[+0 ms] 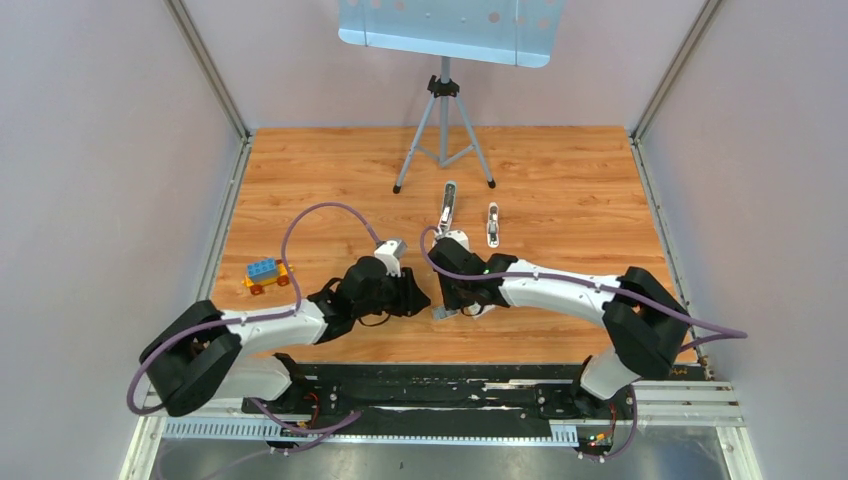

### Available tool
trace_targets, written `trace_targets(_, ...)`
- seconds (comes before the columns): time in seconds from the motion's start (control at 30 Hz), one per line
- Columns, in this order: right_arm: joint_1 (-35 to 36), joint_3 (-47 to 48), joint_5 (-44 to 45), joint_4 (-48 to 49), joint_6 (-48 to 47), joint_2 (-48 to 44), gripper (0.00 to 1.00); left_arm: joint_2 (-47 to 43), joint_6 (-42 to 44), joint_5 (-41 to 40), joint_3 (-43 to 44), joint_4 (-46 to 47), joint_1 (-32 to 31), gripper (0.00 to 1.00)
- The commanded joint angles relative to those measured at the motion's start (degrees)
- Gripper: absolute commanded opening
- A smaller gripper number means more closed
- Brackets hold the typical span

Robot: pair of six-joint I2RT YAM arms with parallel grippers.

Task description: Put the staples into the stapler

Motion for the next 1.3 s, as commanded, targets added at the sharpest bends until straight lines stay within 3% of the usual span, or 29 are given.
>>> trace_targets(0.0,1.00,-0.47,1.06,-0.77,-0.38,-3.55,0.18,-6.24,4.13,-7.55,2.40,-9.46,-0.52,0.45)
trace_targets(0.07,0.67,-0.42,1.39,-0.99,-0.87,-4.48,0.18,-8.72,4.86,-9.69,3.07,-12.58,-0.44,0.57)
trace_targets(0.13,-0.16,-0.35,1.94,-1.46,-1.67,-5.35,0.18,-10.99,5.84,-11.23,3.96,-15.79,-0.43,0.80)
trace_targets(0.17,-0.82,-0.35,2.25,-1.72,-2.27,-5.92,0.18,-12.07,6.54,-12.11,4.73,-17.98,-0.43,0.96)
trace_targets(0.2,-1.60,-0.41,2.55,-2.07,-3.00,-6.53,0.18,-13.11,7.32,-13.08,5.63,-20.18,-0.41,0.99)
trace_targets(0.43,-11.18,-0.75,1.17,-2.23,-8.41,-9.52,0.18,-18.99,11.11,-19.57,12.86,-34.49,-0.35,1.00)
trace_targets(0.87,-27.00,4.37,-2.48,1.80,-16.49,-3.46,0.17,-22.98,26.63,-9.78,28.02,-56.16,-0.35,1.00)
trace_targets(1.1,-31.15,6.98,-6.10,6.25,-17.01,1.63,0.17,-30.14,33.91,-17.92,23.97,-58.48,-0.35,1.00)
trace_targets(1.27,-32.46,9.99,-7.46,6.82,-17.33,5.72,0.17,-33.45,35.40,-18.69,22.71,-56.25,-0.35,1.00)
